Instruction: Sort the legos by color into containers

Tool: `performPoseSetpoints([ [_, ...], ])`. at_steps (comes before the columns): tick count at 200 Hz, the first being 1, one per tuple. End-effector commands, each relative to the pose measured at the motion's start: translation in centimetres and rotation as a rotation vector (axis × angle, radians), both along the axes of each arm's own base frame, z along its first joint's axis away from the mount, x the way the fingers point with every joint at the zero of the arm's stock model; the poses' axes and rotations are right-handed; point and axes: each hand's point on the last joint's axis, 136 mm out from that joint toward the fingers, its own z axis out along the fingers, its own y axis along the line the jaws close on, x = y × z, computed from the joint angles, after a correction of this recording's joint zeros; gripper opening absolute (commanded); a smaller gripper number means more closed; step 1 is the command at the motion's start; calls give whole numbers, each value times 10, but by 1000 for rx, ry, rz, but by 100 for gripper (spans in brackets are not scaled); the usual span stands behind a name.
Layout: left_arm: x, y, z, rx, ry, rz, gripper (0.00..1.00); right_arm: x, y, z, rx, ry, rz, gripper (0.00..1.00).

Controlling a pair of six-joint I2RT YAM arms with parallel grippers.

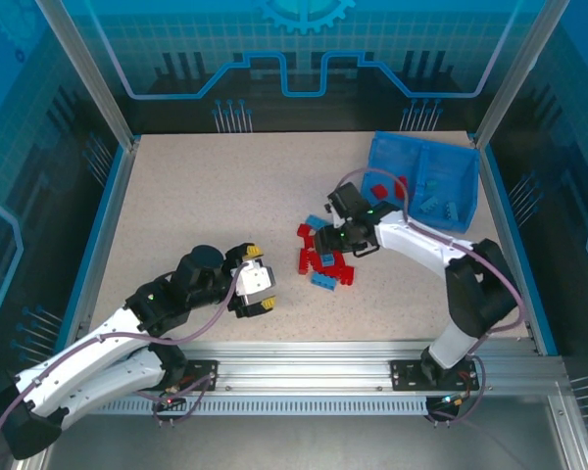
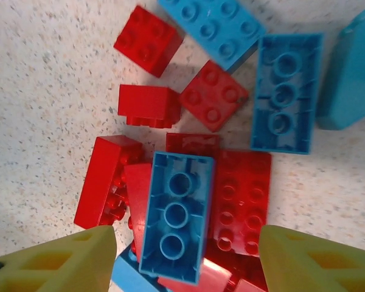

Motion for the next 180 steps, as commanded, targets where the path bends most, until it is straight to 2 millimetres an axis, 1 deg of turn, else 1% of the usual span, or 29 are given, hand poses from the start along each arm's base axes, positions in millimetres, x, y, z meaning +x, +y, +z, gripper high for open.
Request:
performPoseSetpoints([
  [1,-9,0,-5,11,3,-50,99,-3,11,-8,-31,32,57,66],
  [29,-9,0,-5,12,4,-50,99,-7,16,-22,-72,51,72,63],
  [68,-8,0,-5,10,5,-48,99,-8,13,-38,-134,69,67,54],
  [90,-8,1,-6,12,5,-46,99,-6,10,-40,-158,66,59,49],
  [102,-8,1,-6,15,5,-47,99,-4,8,-37,-169,54,48,43],
  [119,-8,1,-6,15,6,-47,99,0,3,-24,-177,12,29,38],
  [131,-8,1,-6,15,6,-46,99,3,0,-8,-162,-38,16,36],
  [146,-8,1,-5,13,3,-45,99,9,-8,13,-140,-98,-25,35],
  [153,-7,1,-6,14,3,-42,99,12,-15,24,-133,-130,-57,35],
  [164,-7,1,-5,13,0,-39,99,20,-33,44,-122,-194,-126,35],
  [173,-7,1,-4,12,-3,-38,99,28,-51,60,-121,-250,-181,35],
  [180,-6,1,-4,11,-4,-35,99,34,-68,72,-132,-299,-229,35],
])
